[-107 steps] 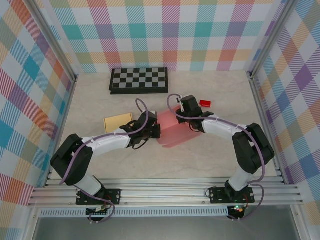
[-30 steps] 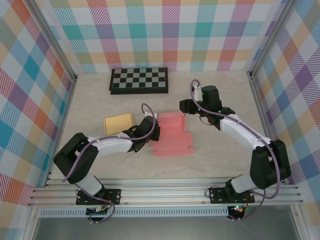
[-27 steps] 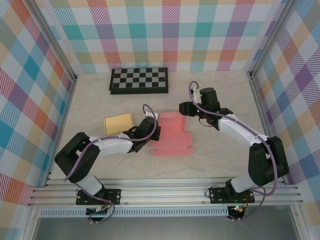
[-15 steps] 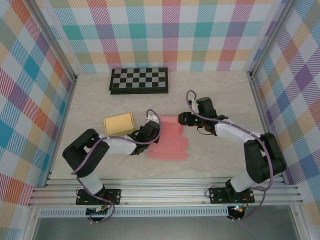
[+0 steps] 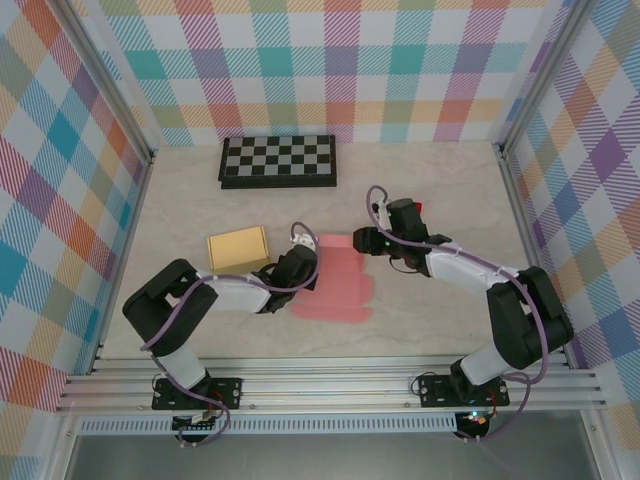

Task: Fold the paper box

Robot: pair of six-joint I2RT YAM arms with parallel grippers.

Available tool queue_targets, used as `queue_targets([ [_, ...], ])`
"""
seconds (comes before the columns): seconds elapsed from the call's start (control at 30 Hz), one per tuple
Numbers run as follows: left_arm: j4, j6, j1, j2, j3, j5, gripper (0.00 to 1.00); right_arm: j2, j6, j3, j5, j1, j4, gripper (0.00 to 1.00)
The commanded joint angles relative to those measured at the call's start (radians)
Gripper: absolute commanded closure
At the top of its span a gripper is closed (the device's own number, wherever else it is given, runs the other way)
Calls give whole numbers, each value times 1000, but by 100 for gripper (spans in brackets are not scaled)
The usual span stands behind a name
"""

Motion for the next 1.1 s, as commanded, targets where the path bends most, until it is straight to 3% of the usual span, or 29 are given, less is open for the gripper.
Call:
queue_targets([
  [0.0,16,2,33,-95,-44,91,64,-6,-41,-26,91,22,-123,53],
  [0.33,46,-26,45,-265,-176,138,56,-21,-50,-27,142,49,-140,52],
  [0.5,72,71,73,-164,-106,262,53,-19,-53,-20,124,49,-137,53],
  [0.67,121,67,137,-81,-46,295,53,-16,-45,-22,102,51,-138,53],
  [1.07,227,1,138,18,12,283,54,-25,-42,-37,82,59,-154,54],
])
